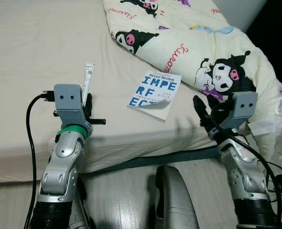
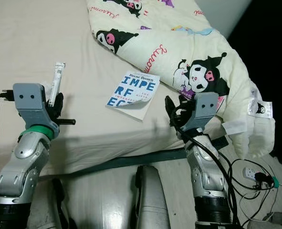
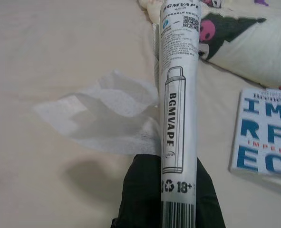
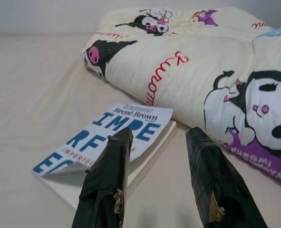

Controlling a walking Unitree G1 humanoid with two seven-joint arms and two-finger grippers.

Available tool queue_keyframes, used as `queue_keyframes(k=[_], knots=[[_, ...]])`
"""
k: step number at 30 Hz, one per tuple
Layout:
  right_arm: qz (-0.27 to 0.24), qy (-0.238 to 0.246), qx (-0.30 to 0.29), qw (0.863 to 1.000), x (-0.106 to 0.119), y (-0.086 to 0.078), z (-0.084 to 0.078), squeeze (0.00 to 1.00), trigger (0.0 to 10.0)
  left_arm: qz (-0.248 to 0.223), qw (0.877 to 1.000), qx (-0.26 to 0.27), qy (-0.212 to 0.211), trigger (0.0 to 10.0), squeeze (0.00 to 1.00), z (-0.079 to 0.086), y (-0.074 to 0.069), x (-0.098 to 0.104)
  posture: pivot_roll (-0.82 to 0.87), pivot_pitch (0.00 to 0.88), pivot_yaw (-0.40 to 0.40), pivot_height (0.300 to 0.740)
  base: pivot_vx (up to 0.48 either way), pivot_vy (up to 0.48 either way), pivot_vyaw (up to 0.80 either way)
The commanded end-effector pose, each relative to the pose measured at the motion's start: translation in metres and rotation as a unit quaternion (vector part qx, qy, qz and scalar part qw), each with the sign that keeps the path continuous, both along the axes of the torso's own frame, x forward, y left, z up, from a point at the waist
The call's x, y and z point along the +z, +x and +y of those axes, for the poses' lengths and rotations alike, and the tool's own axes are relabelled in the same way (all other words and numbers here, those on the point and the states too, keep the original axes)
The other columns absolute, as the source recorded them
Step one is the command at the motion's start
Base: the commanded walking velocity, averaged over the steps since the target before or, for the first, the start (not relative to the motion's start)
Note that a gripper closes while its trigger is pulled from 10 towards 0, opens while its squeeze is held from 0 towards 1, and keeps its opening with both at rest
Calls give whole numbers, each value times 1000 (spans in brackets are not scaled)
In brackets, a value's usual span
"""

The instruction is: Clean up the room

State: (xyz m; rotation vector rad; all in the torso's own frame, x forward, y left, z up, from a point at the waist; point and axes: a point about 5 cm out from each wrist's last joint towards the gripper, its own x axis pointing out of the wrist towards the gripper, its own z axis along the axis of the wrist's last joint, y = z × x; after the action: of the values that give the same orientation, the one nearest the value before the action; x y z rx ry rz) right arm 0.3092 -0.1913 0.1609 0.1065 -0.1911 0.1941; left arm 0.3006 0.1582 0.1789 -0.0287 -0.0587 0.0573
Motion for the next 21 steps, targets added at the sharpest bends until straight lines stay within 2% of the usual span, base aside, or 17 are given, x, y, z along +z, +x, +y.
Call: queue_keyframes(k=[1, 5, 21], knots=[[-1, -3, -4, 1000, -1, 0, -4, 0, 10000, 4, 1000, 0, -7, 10000, 0, -2, 2, 1, -69, 24, -38, 580, 0, 0, 0], [-2, -3, -3, 1000, -3, 2, -4, 0, 10000, 1, 1000, -8, -11, 10000, 0, -9, 5, 7, -71, 23, -40, 600, 0, 0, 0], [-1, 2, -2, 1000, -8, 4, -3, 0, 10000, -1, 1000, -29, 4, 10000, 0, -20, 10, 10, -69, 18, -29, 655, 0, 0, 0]])
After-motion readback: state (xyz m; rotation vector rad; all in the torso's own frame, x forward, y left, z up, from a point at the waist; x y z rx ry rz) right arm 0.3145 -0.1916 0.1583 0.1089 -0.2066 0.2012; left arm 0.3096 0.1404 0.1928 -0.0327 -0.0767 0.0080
